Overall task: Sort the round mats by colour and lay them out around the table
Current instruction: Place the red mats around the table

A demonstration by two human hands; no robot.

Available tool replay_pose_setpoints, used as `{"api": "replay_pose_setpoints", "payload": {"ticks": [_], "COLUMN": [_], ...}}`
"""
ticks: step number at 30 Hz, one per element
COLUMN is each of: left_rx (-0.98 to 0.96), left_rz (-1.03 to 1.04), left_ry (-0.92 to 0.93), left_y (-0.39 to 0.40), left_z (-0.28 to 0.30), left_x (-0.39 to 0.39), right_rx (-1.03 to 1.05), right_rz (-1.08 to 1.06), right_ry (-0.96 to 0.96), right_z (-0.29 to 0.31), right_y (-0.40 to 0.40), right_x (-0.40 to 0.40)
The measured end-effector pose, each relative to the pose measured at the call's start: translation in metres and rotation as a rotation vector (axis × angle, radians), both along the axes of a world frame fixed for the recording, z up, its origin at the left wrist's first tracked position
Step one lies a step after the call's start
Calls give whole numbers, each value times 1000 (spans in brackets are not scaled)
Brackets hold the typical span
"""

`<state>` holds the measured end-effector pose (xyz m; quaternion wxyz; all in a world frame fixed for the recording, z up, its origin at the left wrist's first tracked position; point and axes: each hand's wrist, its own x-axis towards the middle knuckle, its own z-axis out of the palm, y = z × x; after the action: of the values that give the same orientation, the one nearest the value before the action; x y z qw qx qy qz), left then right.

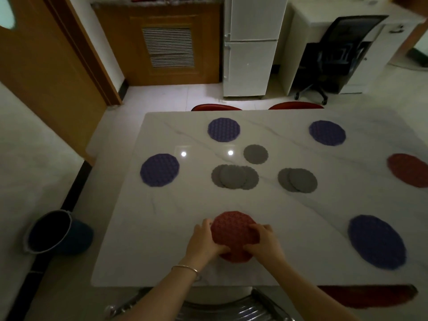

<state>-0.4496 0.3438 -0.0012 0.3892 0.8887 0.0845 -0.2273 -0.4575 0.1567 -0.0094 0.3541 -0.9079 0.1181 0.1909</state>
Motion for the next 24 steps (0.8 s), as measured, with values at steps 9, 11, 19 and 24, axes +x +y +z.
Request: {"api": "replay_pose_setpoints", "payload": {"ticks": [9, 11, 19, 24], "left_rx": [108, 109, 123, 141], "left_rz": [72, 67, 67, 27], "left_ry": [19, 21, 21, 11], "left_y": [5, 4, 2, 4], "left_z": [-11, -11, -9, -9], "left_x": [-15, -16, -20, -24], "right_rx": [-7, -2, 78, 43], "right_rz": [25, 14, -19, 15], "right_ry": [-40, -44, -75, -106], "right_z": [-13, -12, -17, -22], "right_y": [15, 16, 12, 13], "right_x": [-19, -20, -20, -24]}}
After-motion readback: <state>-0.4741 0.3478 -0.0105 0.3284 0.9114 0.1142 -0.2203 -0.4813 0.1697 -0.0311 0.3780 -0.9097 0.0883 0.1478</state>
